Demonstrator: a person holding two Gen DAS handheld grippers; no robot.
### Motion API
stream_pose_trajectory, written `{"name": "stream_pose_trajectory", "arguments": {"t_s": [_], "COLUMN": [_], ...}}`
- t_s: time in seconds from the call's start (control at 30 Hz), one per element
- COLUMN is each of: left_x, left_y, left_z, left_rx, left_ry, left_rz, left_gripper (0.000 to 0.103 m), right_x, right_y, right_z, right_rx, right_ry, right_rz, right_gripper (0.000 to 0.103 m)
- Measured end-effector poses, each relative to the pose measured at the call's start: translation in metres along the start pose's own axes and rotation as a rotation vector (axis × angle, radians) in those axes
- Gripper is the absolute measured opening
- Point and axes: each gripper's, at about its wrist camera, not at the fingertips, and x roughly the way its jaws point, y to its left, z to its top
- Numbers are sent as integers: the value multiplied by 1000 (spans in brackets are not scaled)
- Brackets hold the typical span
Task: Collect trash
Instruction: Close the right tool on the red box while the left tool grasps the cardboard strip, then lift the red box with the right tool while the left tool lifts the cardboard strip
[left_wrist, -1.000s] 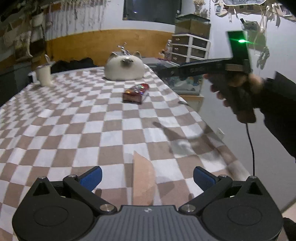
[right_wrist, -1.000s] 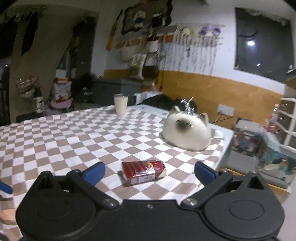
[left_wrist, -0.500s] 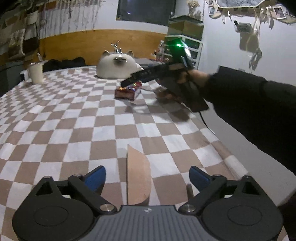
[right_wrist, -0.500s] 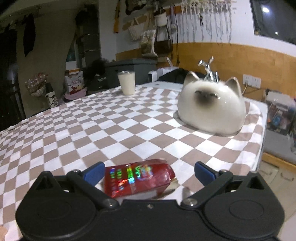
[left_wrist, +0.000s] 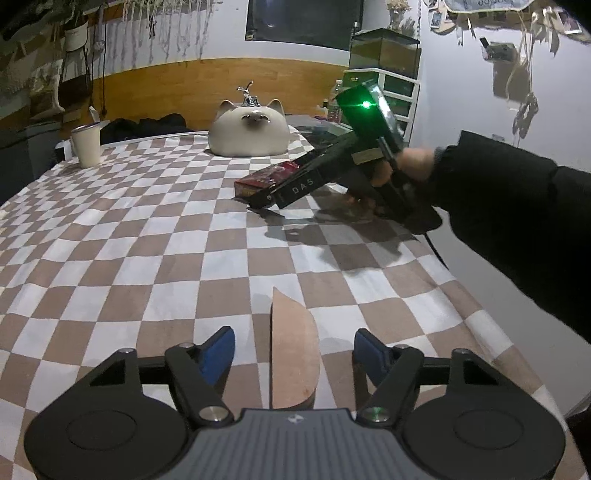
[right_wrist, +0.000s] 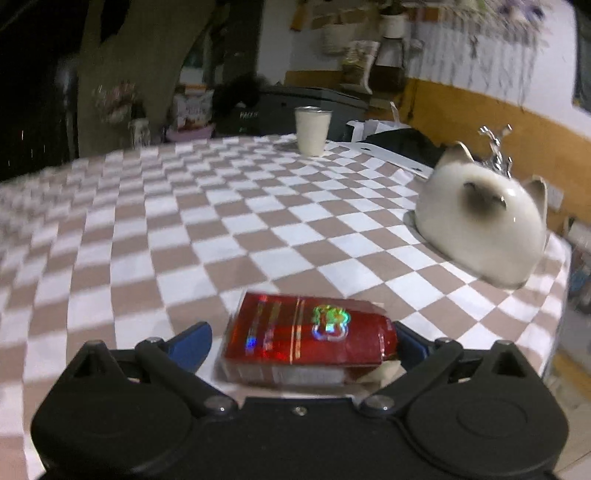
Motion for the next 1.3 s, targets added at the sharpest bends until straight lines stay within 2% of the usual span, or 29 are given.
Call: {"name": "stream_pose_trajectory", "arguments": {"t_s": [0.1, 0.17, 0.23, 0.3, 0.4, 0.77, 1.07, 1.3], "left_x": [2, 2, 2, 1, 1, -8, -39, -68], "left_y": [-4, -4, -4, -4, -5, -11, -20, -34], "left_z": [1, 1, 2, 2, 2, 0, -10, -14], "left_rx": [29, 29, 26, 18, -1, -37, -119, -139], "left_ry": [7, 6, 0, -7, -13, -24, -77, -121], "left_rz": [22, 24, 34, 40, 50, 76, 97, 123], "left_gripper": [70, 68, 59, 43, 28, 27, 27, 27], "right_x": [-8, -13, -18, -19, -19, -71, -136, -188], "right_y": [9, 13, 18, 25, 36, 84, 113, 135], "right_z": [-2, -1, 1, 4, 8, -9, -30, -50], "right_rx": [-1, 27, 56, 81, 104, 150, 199, 253], "right_ry": [5, 3, 0, 5, 0, -25, -69, -113], "right_rz": [-37, -54, -67, -89, -103, -167, -210, -248], "right_gripper": [89, 89, 89, 89, 88, 87, 87, 87]}}
